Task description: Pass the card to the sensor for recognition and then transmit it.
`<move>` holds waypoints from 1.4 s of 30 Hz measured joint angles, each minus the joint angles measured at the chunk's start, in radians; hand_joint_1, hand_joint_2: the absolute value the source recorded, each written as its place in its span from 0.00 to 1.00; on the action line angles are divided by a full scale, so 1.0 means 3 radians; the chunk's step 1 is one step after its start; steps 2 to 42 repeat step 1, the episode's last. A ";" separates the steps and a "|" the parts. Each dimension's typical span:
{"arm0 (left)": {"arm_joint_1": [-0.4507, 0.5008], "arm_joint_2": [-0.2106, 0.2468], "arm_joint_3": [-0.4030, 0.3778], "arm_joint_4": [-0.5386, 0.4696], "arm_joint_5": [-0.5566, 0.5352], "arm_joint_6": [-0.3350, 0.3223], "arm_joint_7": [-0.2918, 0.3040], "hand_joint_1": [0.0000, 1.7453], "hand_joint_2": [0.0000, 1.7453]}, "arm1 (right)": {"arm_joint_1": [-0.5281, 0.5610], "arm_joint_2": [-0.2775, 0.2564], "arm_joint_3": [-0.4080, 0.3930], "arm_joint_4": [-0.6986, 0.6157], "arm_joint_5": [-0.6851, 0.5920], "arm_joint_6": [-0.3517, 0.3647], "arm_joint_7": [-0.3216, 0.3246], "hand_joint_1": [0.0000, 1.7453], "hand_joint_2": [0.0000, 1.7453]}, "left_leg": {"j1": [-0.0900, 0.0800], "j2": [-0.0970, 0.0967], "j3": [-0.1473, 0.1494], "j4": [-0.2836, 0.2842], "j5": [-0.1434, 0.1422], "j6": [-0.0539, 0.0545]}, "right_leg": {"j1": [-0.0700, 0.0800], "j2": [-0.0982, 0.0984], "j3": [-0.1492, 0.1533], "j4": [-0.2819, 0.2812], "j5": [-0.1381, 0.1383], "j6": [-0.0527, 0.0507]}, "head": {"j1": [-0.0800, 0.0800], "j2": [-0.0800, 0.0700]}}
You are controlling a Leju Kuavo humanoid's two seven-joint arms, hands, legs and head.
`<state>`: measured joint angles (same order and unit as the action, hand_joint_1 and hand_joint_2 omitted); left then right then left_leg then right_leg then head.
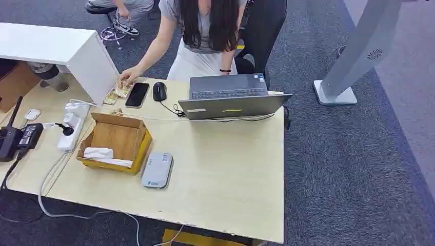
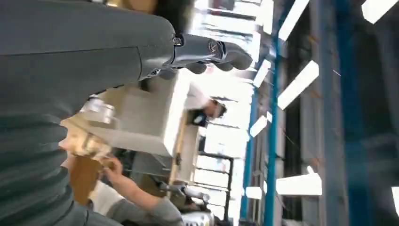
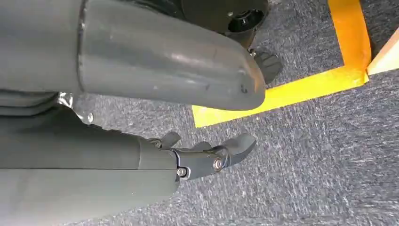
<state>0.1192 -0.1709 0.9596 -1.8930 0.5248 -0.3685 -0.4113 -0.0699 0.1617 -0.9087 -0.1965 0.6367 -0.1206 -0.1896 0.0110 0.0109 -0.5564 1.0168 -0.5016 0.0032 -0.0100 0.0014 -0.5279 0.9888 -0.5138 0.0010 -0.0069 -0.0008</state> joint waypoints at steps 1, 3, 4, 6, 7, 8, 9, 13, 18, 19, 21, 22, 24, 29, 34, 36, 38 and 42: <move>-0.0058 0.0019 0.0170 0.0229 0.0180 0.0020 0.0198 0.00 0.00 | -0.0004 0.0000 0.0000 0.0000 0.0010 -0.0006 0.0000 0.00 0.00 | 0.0000 0.0001 0.0001 0.0000 0.0000 0.0000 | -0.0001 0.0001 0.0000 0.0000 0.0000 0.0000 | 0.0000 0.0000; -0.0058 0.0019 0.0170 0.0229 0.0180 0.0020 0.0198 0.00 0.00 | -0.0004 0.0000 0.0000 0.0000 0.0010 -0.0006 0.0000 0.00 0.00 | 0.0000 0.0001 0.0001 0.0000 0.0000 0.0000 | -0.0001 0.0001 0.0000 0.0000 0.0000 0.0000 | 0.0000 0.0000; -0.0058 0.0019 0.0170 0.0229 0.0180 0.0020 0.0198 0.00 0.00 | -0.0004 0.0000 0.0000 0.0000 0.0010 -0.0006 0.0000 0.00 0.00 | 0.0000 0.0001 0.0001 0.0000 0.0000 0.0000 | -0.0001 0.0001 0.0000 0.0000 0.0000 0.0000 | 0.0000 0.0000; -0.0058 0.0019 0.0170 0.0229 0.0180 0.0020 0.0198 0.00 0.00 | -0.0004 0.0000 0.0000 0.0000 0.0010 -0.0006 0.0000 0.00 0.00 | 0.0000 0.0001 0.0001 0.0000 0.0000 0.0000 | -0.0001 0.0001 0.0000 0.0000 0.0000 0.0000 | 0.0000 0.0000; -0.0058 0.0019 0.0170 0.0229 0.0180 0.0020 0.0198 0.00 0.00 | -0.0004 0.0000 0.0000 0.0000 0.0010 -0.0006 0.0000 0.00 0.00 | 0.0000 0.0001 0.0001 0.0000 0.0000 0.0000 | -0.0001 0.0001 0.0000 0.0000 0.0000 0.0000 | 0.0000 0.0000; -0.0058 0.0019 0.0170 0.0229 0.0180 0.0020 0.0198 0.00 0.00 | -0.0004 0.0000 0.0000 0.0000 0.0010 -0.0006 0.0000 0.00 0.00 | 0.0000 0.0001 0.0001 0.0000 0.0000 0.0000 | -0.0001 0.0001 0.0000 0.0000 0.0000 0.0000 | 0.0000 0.0000; -0.0058 0.0019 0.0170 0.0229 0.0180 0.0020 0.0198 0.00 0.00 | -0.0004 0.0000 0.0000 0.0000 0.0010 -0.0006 0.0000 0.00 0.00 | 0.0000 0.0001 0.0001 0.0000 0.0000 0.0000 | -0.0001 0.0001 0.0000 0.0000 0.0000 0.0000 | 0.0000 0.0000; -0.0058 0.0019 0.0170 0.0229 0.0180 0.0020 0.0198 0.00 0.00 | -0.0004 0.0000 0.0000 0.0000 0.0010 -0.0006 0.0000 0.00 0.00 | 0.0000 0.0001 0.0001 0.0000 0.0000 0.0000 | -0.0001 0.0001 0.0000 0.0000 0.0000 0.0000 | 0.0000 0.0000; -0.0058 0.0019 0.0170 0.0229 0.0180 0.0020 0.0198 0.00 0.00 | -0.0004 0.0000 0.0000 0.0000 0.0010 -0.0006 0.0000 0.00 0.00 | 0.0000 0.0001 0.0001 0.0000 0.0000 0.0000 | -0.0001 0.0001 0.0000 0.0000 0.0000 0.0000 | 0.0000 0.0000; -0.0058 0.0019 0.0170 0.0229 0.0180 0.0020 0.0198 0.00 0.00 | -0.0004 0.0000 0.0000 0.0000 0.0010 -0.0006 0.0000 0.00 0.00 | 0.0000 0.0001 0.0001 0.0000 0.0000 0.0000 | -0.0001 0.0001 0.0000 0.0000 0.0000 0.0000 | 0.0000 0.0000; -0.0058 0.0019 0.0170 0.0229 0.0180 0.0020 0.0198 0.00 0.00 | -0.0004 0.0000 0.0000 0.0000 0.0010 -0.0006 0.0000 0.00 0.00 | 0.0000 0.0001 0.0001 0.0000 0.0000 0.0000 | -0.0001 0.0001 0.0000 0.0000 0.0000 0.0000 | 0.0000 0.0000; -0.0058 0.0019 0.0170 0.0229 0.0180 0.0020 0.0198 0.00 0.00 | -0.0004 0.0000 0.0000 0.0000 0.0010 -0.0006 0.0000 0.00 0.00 | 0.0000 0.0001 0.0001 0.0000 0.0000 0.0000 | -0.0001 0.0001 0.0000 0.0000 0.0000 0.0000 | 0.0000 0.0000; -0.0058 0.0019 0.0170 0.0229 0.0180 0.0020 0.0198 0.00 0.00 | -0.0004 0.0000 0.0000 0.0000 0.0010 -0.0006 0.0000 0.00 0.00 | 0.0000 0.0001 0.0001 0.0000 0.0000 0.0000 | -0.0001 0.0001 0.0000 0.0000 0.0000 0.0000 | 0.0000 0.0000; -0.0058 0.0019 0.0170 0.0229 0.0180 0.0020 0.0198 0.00 0.00 | -0.0004 0.0000 0.0000 0.0000 0.0010 -0.0006 0.0000 0.00 0.00 | 0.0000 0.0001 0.0001 0.0000 0.0000 0.0000 | -0.0001 0.0001 0.0000 0.0000 0.0000 0.0000 | 0.0000 0.0000; -0.0058 0.0019 0.0170 0.0229 0.0180 0.0020 0.0198 0.00 0.00 | -0.0004 0.0000 0.0000 0.0000 0.0010 -0.0006 0.0000 0.00 0.00 | 0.0000 0.0001 0.0001 0.0000 0.0000 0.0000 | -0.0001 0.0001 0.0000 0.0000 0.0000 0.0000 | 0.0000 0.0000; -0.0058 0.0019 0.0170 0.0229 0.0180 0.0020 0.0198 0.00 0.00 | -0.0004 0.0000 0.0000 0.0000 0.0010 -0.0006 0.0000 0.00 0.00 | 0.0000 0.0001 0.0001 0.0000 0.0000 0.0000 | -0.0001 0.0001 0.0000 0.0000 0.0000 0.0000 | 0.0000 0.0000; -0.0058 0.0019 0.0170 0.0229 0.0180 0.0020 0.0198 0.00 0.00 | -0.0004 0.0000 0.0000 0.0000 0.0010 -0.0006 0.0000 0.00 0.00 | 0.0000 0.0001 0.0001 0.0000 0.0000 0.0000 | -0.0001 0.0001 0.0000 0.0000 0.0000 0.0000 | 0.0000 0.0000; -0.0058 0.0019 0.0170 0.0229 0.0180 0.0020 0.0198 0.00 0.00 | -0.0004 0.0000 0.0000 0.0000 0.0010 -0.0006 0.0000 0.00 0.00 | 0.0000 0.0001 0.0001 0.0000 0.0000 0.0000 | -0.0001 0.0001 0.0000 0.0000 0.0000 0.0000 | 0.0000 0.0000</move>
